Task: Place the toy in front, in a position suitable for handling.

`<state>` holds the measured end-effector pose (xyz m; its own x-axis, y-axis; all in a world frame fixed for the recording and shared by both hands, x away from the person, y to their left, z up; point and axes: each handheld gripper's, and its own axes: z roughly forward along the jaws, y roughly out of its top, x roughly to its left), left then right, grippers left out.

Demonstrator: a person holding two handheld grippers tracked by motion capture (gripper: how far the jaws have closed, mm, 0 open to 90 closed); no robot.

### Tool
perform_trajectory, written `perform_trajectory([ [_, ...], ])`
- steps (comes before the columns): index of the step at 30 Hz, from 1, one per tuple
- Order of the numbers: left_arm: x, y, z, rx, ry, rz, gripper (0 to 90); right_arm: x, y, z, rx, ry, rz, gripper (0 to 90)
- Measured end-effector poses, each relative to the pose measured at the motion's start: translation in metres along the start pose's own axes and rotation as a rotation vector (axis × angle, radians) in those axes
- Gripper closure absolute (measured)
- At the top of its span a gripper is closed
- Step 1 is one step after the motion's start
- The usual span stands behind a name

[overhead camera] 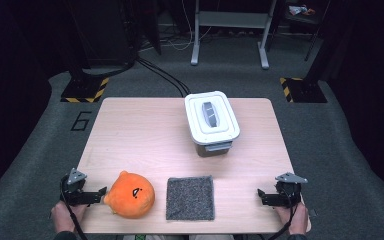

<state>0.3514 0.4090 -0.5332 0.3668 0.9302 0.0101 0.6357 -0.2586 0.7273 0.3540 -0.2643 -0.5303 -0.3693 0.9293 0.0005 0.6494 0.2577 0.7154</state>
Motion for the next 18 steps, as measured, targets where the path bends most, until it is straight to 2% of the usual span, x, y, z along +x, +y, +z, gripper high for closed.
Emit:
perform_trajectory([
  [5,0.0003,0.0005,-0.0008,0.012,-0.004,0.002,0.1,0.0000,0.0003,-0.0001,0.005,-0.001,-0.001,0.0],
  [6,-0.0001,0.0002,0.0000,0.001,0.001,-0.005,0.1,-0.0002,0.0003,-0.0002,0.006,0.000,-0.003,0.0],
  [11,-0.0002,0.0000,0.0004,-0.004,0.002,-0.008,0.1,0.0012,0.0009,-0.0006,0.011,-0.015,0.027,0.0],
  [13,0.0001,0.0001,0.0004,-0.003,0.004,-0.009,0.2,0.0005,0.0019,-0.0008,0.024,-0.016,0.014,0.0],
  [17,0.0005,0.0002,0.0004,0.000,0.008,-0.015,0.2,-0.0008,0.0035,-0.0024,0.037,0.002,0.021,0.0],
  [18,0.0007,0.0006,-0.0003,0.009,0.007,-0.013,0.2,-0.0002,0.0040,-0.0033,0.037,0.012,0.046,0.0],
])
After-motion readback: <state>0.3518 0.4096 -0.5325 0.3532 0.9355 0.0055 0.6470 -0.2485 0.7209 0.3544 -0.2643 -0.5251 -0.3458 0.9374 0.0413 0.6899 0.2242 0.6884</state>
